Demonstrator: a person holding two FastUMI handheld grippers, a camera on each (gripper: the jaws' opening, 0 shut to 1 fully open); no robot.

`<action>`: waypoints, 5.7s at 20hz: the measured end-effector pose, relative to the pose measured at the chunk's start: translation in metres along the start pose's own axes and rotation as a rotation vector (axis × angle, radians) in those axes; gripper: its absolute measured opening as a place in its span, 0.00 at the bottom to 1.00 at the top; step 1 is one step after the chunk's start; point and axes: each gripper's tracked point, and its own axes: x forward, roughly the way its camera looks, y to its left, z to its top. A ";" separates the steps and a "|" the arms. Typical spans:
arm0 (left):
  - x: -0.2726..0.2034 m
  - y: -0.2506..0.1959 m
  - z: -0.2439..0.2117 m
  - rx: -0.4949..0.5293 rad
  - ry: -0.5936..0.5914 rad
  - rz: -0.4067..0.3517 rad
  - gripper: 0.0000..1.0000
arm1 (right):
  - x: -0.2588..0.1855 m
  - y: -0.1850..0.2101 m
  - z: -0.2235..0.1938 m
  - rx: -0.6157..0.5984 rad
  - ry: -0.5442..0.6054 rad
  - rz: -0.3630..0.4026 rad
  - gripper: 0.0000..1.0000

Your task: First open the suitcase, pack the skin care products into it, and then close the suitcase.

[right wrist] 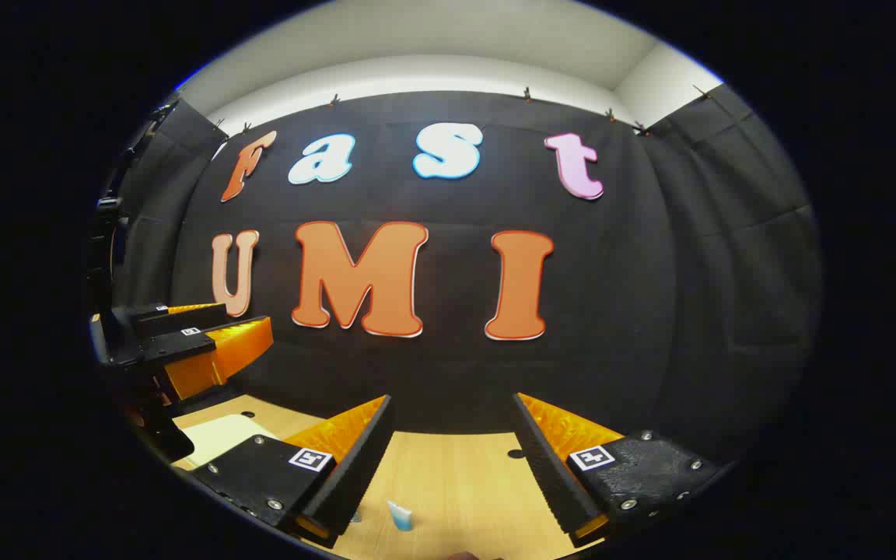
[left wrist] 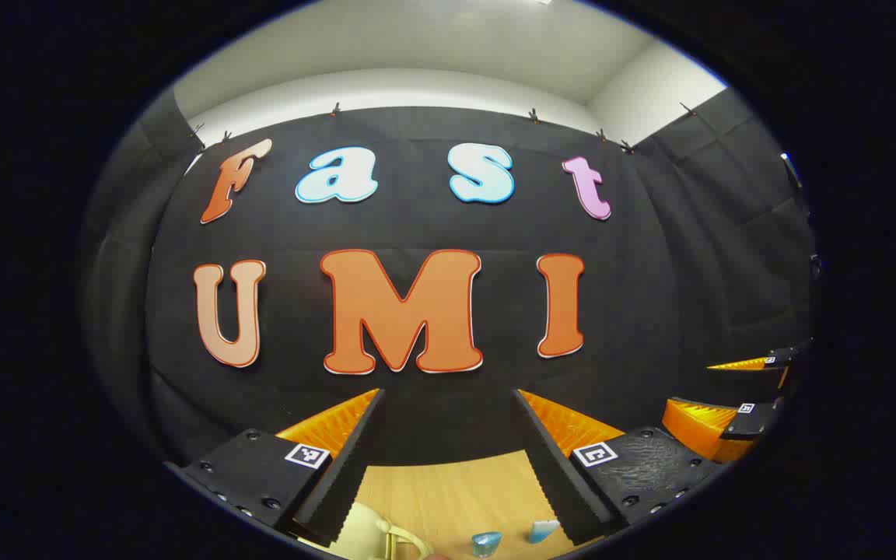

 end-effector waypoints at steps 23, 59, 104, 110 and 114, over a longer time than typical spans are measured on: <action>-0.057 0.006 -0.022 0.014 0.048 0.126 1.00 | -0.029 0.023 -0.017 -0.005 -0.009 0.139 0.95; -0.076 0.034 -0.362 0.899 0.638 -0.123 0.96 | -0.019 -0.060 -0.067 -0.059 0.119 -0.032 0.95; -0.051 0.384 -0.197 0.412 0.449 0.444 0.00 | 0.032 0.074 -0.082 -0.109 0.223 0.083 0.95; -0.059 0.451 -0.235 0.425 0.523 0.486 0.00 | 0.034 0.093 -0.093 -0.070 0.276 0.062 0.95; -0.074 0.475 -0.252 0.428 0.551 0.525 0.05 | 0.031 0.095 -0.098 -0.074 0.299 0.035 0.95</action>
